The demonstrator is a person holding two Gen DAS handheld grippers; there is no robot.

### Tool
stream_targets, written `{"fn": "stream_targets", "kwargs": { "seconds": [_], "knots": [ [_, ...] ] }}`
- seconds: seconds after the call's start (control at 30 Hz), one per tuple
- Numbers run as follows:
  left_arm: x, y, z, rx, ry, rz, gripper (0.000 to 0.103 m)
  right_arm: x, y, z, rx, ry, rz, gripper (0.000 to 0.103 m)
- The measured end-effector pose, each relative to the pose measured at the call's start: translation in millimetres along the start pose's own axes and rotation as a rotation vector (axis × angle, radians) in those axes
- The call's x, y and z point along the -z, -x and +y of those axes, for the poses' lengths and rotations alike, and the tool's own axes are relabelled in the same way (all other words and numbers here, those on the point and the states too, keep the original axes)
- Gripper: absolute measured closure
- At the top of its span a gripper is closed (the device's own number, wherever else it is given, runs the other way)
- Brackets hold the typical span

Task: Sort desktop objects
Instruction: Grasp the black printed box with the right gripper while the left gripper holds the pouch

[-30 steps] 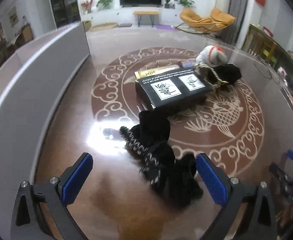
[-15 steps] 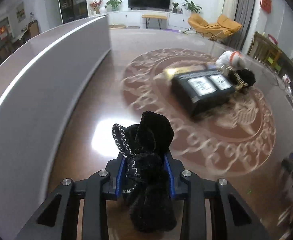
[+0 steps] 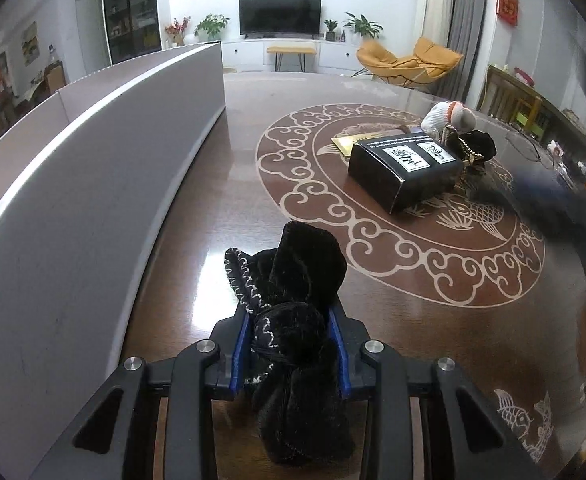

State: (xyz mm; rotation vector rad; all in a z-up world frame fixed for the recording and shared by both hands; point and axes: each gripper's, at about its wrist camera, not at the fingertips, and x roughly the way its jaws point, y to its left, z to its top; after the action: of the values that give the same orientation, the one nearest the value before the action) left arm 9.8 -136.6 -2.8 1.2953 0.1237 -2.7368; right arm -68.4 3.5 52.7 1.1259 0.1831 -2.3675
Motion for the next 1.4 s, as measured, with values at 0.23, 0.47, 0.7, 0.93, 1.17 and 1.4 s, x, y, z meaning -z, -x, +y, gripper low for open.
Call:
{"fn": "stream_targets", "kwargs": {
  "seconds": [0.23,0.47,0.7,0.93,1.17,1.4],
  "knots": [
    [2,0,0,0.021,0.020,-0.009,0.069,-84,-82,44,0.248,0.125,0.083,0.000],
    [3,-2,1,0.042,0.035,-0.012,0.068,-30,-56,32,0.250,0.181,0.039,0.000],
    [5,-4,2,0.045,0.039,-0.012,0.068,3,-8,-14,0.166,-0.029,0.015,0.000],
    [3,-4,1,0.026,0.023,-0.010,0.068,-3,-39,-24,0.143,-0.202,0.109,0.000],
    [4,-2,0,0.005,0.005,-0.007,0.067,-5,-56,-16,0.192,-0.182,0.134,0.000],
    [5,-2,1,0.010,0.005,-0.009,0.067,-6,-58,-13,0.226,-0.157,0.124,0.004]
  ]
}}
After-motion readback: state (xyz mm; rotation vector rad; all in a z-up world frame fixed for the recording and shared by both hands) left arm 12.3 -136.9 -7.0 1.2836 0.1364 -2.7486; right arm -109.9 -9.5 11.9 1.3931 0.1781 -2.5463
